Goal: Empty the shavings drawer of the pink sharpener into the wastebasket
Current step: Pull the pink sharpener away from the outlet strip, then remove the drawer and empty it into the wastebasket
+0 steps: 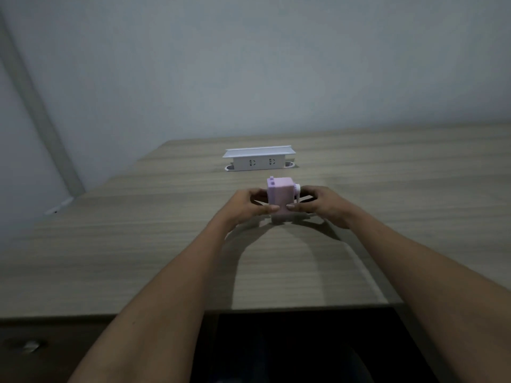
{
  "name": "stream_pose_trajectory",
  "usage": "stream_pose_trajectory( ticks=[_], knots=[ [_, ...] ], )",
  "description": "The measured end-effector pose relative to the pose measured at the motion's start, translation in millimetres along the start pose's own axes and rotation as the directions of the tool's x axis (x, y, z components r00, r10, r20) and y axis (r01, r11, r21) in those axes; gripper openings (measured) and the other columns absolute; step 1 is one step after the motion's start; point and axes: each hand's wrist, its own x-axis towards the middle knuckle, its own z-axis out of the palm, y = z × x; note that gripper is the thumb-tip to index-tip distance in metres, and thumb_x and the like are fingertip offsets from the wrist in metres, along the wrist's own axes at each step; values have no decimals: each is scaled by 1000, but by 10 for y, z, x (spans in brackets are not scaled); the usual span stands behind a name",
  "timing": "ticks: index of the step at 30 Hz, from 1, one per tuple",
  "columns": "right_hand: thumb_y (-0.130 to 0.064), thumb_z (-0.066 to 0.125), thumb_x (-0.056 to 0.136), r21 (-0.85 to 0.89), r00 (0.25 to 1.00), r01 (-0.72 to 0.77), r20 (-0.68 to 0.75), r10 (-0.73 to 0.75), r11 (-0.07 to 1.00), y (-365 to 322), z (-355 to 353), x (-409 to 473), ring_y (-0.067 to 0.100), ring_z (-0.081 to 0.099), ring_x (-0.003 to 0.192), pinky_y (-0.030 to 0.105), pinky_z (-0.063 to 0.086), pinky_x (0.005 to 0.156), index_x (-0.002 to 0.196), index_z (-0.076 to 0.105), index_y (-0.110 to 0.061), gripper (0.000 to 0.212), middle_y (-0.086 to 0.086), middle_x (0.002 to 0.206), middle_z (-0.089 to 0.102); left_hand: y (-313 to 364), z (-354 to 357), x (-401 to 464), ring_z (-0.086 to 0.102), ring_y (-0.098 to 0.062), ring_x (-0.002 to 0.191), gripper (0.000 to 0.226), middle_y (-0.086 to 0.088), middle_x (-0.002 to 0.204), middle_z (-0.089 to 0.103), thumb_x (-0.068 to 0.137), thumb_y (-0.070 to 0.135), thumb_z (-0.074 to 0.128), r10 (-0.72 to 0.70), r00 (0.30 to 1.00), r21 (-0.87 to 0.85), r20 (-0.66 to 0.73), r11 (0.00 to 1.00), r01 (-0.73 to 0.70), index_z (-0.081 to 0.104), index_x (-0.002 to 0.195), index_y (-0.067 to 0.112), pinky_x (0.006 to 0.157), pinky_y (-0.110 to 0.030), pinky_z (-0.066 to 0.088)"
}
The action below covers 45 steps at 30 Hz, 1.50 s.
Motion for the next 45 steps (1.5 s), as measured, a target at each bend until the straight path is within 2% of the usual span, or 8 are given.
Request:
stream_pose_trajectory(
  ticks=[3, 8, 18, 26, 33, 39, 43, 45],
  knots=[
    [-15, 87, 77, 4, 999, -3, 34, 3, 1000, 29, 36, -98, 29, 74, 105, 32, 60, 85, 124, 70, -9, 51, 14, 113, 77, 1, 57, -127, 72, -15, 96, 47, -2, 111, 76, 84, 16, 82, -4, 1000, -20, 1, 1000, 4, 69, 128, 10, 88, -30, 57],
    [-12, 86, 78, -3, 999, 8, 41, -8, 1000, 120, 42, -145, 29, 72, 109, 39, 57, 98, 123, 70, -6, 48, 13, 114, 77, -93, 149, -164, 72, -11, 90, 46, -5, 112, 77, 84, 12, 81, -18, 1000, -75, 0, 997, 18, 69, 128, 9, 79, -18, 57],
    [-15, 84, 82, -64, 997, 53, 66, -49, 997, 129, 11, -118, 26, 72, 109, 34, 56, 97, 126, 70, -9, 47, 11, 115, 77, -166, 130, -137, 74, 3, 82, 47, 5, 104, 77, 84, 14, 82, -21, 1000, -98, 7, 995, 22, 69, 129, 10, 69, -10, 53],
    [-22, 85, 80, -83, 998, 21, 69, -15, 996, 139, 9, -118, 27, 71, 112, 44, 52, 104, 126, 70, -12, 49, 8, 115, 78, -283, -102, -246, 74, -14, 93, 50, -4, 111, 78, 79, 13, 86, -84, 996, -123, -25, 989, 80, 70, 126, 8, 82, -25, 58],
    [-20, 87, 77, -64, 999, -11, 51, 15, 998, 106, 24, -146, 25, 73, 109, 39, 54, 103, 123, 71, -11, 50, 7, 111, 79, -375, -428, -480, 74, -6, 74, 33, -1, 92, 79, 81, 6, 84, -124, 988, -151, -90, 982, 109, 71, 110, 16, 67, -17, 57],
    [-25, 92, 71, -63, 998, -39, 49, 42, 997, 31, 12, -182, 24, 72, 110, 38, 52, 101, 123, 72, -16, 57, 4, 112, 79, -224, -645, -509, 74, -17, 94, 45, -11, 110, 78, 80, 10, 85, -85, 988, -121, -127, 990, 69, 71, 123, 8, 86, -24, 58],
    [-37, 92, 67, -77, 1000, -2, 5, 3, 997, -202, -79, -213, 21, 64, 119, 34, 49, 100, 141, 58, -8, 86, 5, 128, 68, 16, -716, -449, 73, -18, 95, 37, -10, 110, 77, 78, 12, 86, -53, 990, -122, -133, 992, 36, 73, 113, 13, 97, -32, 55],
    [-34, 88, 75, -84, 998, 54, -25, -56, 995, -404, -144, -251, 19, 58, 125, 29, 44, 100, 144, 55, -7, 82, 2, 131, 62, 191, -726, -411, 72, -17, 93, 32, -6, 107, 77, 79, 11, 85, -21, 992, -113, -128, 994, 7, 73, 109, 16, 98, -32, 54]
  ],
)
